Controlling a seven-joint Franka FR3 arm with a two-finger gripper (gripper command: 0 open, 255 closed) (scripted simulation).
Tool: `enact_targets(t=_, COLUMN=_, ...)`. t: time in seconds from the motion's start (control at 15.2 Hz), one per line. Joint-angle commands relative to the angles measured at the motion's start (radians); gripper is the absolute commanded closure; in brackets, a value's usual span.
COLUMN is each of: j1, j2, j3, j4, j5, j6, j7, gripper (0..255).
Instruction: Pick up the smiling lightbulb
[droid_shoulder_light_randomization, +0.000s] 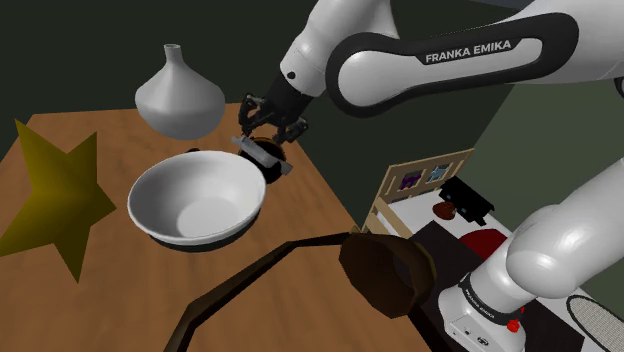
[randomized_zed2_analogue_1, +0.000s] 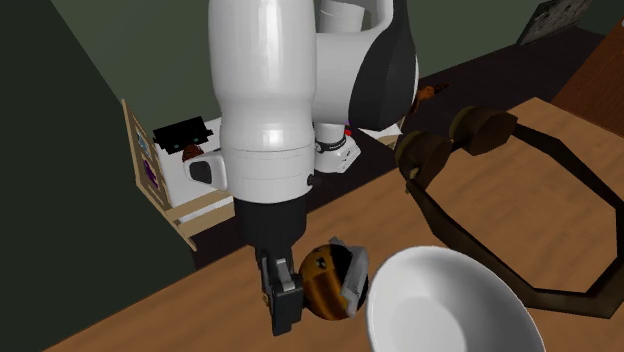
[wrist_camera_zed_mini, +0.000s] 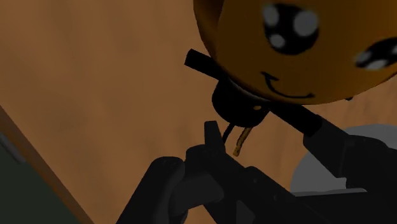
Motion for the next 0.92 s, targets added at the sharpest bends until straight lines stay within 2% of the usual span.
enact_targets(t=0.0, j1=0.0, j2=-0.006, j3=-0.001, j4=0.018, j5=0.0, j6=-0.025, j7=0.003, gripper=255)
enact_targets(t=0.73, j1=-0.006, j2=-0.024, j3=-0.011, j4=0.15, j5=-0.004, j6=-0.172, j7=0.015, gripper=255)
enact_targets(t=0.86, j1=-0.006, j2=-0.025, j3=-0.011, j4=0.151, j5=-0.005, j6=-0.174, j7=0.015, gripper=255)
